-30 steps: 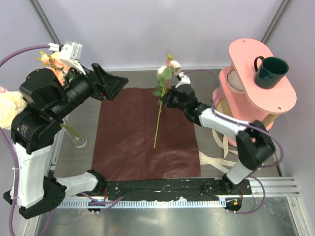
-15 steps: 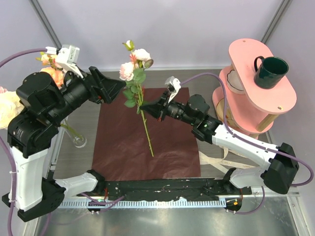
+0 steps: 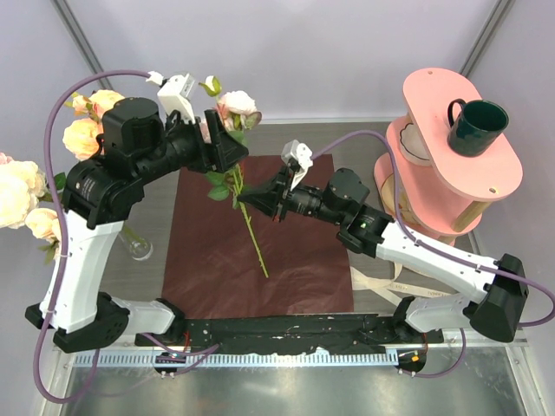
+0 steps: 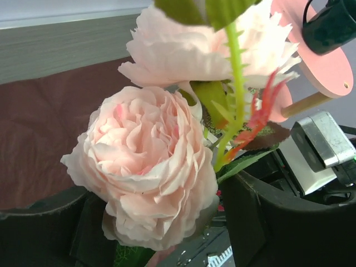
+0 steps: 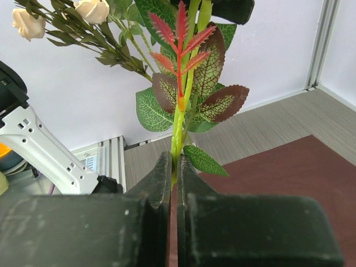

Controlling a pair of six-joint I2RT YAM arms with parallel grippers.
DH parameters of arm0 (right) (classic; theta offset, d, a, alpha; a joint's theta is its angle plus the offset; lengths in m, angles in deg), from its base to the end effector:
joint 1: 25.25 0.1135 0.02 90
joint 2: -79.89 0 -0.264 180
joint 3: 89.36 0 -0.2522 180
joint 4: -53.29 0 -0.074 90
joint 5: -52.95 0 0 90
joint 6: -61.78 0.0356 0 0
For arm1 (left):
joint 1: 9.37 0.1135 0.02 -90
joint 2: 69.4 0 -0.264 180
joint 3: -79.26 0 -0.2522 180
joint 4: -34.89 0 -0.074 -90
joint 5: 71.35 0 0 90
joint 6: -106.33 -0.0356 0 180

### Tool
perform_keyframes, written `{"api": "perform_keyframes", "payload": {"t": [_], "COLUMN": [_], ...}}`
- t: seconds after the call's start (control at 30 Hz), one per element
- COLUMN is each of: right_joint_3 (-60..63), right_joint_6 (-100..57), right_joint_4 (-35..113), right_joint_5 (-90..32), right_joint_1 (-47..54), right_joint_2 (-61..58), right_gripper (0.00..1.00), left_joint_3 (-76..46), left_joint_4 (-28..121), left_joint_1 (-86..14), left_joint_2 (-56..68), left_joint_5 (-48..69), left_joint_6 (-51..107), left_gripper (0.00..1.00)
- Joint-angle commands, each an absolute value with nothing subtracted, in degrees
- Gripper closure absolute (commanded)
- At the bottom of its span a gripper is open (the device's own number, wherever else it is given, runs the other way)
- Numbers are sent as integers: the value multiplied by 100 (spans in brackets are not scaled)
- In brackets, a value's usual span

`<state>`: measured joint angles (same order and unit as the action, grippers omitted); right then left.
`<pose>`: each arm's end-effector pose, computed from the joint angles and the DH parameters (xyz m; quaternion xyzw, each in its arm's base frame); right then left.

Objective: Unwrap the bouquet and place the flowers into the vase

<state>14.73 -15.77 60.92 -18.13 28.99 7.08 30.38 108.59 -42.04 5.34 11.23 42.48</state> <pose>0.1657 0.2499 0.3994 -0.3427 0.5427 0.5051 0.5770 0.1612 -0.1089 0.5457 0.0840 0.8003 -0.3358 0.4895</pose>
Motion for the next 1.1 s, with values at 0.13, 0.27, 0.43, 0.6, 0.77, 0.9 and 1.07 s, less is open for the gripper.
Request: {"api": "perform_keyframes", "payload": {"t": [0.13,0.27,0.43,0.6,0.77,0.9,1.07], "right_joint_3": [1246,1290,1246,1289,1710,1922,2124], "right_joint_6": [-1793,-1793,-1531,-1301,-1161,-1143,-1038], "right_joint_4": [6264,6273,6247,5800,5640,5561,5447], "right_joint_5": [-1877,-1885,-2427,-4149,-5671,-5937,-5955], "right_joint_1": [2994,2994,3003,2994,2959,2898,2819], "right_joint_2": [1011,1046,1107,1362,1923,2127,2188], "right_gripper": [99,99,64,22,12,11,11], "left_joint_3": [2737,2763,2789,3720,4151,4353,4540], "left_joint_4": [10288,10262,10200,10691,10868,11078,11369], "left_joint_1": [-4224,-4215,-4215,-4215,-4224,-4224,-4215], "left_joint_2": [197,162,31,-197,-681,-954,-1155], "left_joint_5": [881,793,977,1730,2594,2910,3456], "left_joint_6": [4428,4428,4384,3419,2478,1574,834], "left_gripper": [53,74,95,100,100,100,100]}}
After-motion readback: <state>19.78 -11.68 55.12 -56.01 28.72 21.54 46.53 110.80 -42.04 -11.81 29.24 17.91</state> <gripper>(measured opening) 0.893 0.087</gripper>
